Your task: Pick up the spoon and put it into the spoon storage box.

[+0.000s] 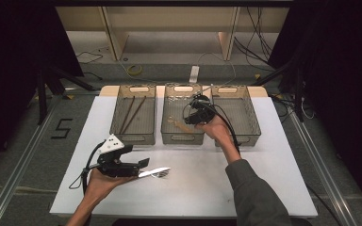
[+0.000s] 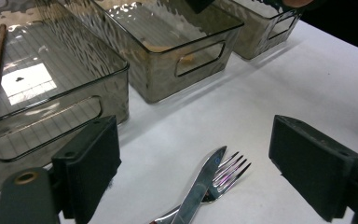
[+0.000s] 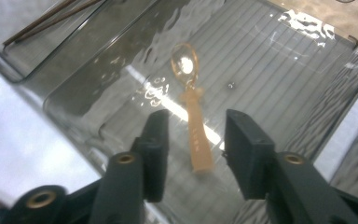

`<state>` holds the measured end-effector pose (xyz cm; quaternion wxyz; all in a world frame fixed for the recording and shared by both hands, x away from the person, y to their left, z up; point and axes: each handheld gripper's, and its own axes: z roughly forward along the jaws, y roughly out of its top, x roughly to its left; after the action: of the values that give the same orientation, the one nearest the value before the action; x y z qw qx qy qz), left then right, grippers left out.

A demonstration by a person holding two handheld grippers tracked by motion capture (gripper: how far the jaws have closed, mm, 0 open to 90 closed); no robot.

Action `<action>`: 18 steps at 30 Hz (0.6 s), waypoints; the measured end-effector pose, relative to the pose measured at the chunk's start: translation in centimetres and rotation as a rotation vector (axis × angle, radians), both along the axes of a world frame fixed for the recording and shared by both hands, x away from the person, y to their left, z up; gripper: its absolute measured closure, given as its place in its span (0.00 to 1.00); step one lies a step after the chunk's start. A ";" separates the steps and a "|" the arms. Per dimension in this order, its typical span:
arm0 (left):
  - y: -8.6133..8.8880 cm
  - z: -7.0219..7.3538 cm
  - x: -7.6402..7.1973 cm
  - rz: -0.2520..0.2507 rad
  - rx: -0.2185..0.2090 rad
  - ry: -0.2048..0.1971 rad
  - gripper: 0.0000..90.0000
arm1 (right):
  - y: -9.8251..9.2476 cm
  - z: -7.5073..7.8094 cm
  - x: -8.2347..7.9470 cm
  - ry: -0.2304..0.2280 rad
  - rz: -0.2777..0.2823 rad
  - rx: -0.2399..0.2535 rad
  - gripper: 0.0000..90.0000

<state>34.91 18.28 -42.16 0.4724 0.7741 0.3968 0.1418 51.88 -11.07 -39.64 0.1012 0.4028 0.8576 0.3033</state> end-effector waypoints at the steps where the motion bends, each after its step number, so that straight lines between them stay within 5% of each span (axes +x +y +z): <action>1: 0.0 0.0 0.1 -0.001 0.005 0.006 0.17 | -0.1 0.1 -0.2 0.002 0.003 -0.009 0.62; 8: 0.2 -0.2 0.4 -0.007 0.033 0.038 0.17 | -0.7 1.3 -2.2 -0.030 0.051 0.029 0.52; 18: 0.1 -0.4 0.9 -0.007 0.060 0.069 0.17 | -2.5 1.8 -8.2 -0.077 0.143 0.061 0.46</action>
<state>35.83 18.38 -42.55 0.4353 0.7939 0.4056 0.1252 43.70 -13.55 -37.88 0.0998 0.3314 0.8700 0.3512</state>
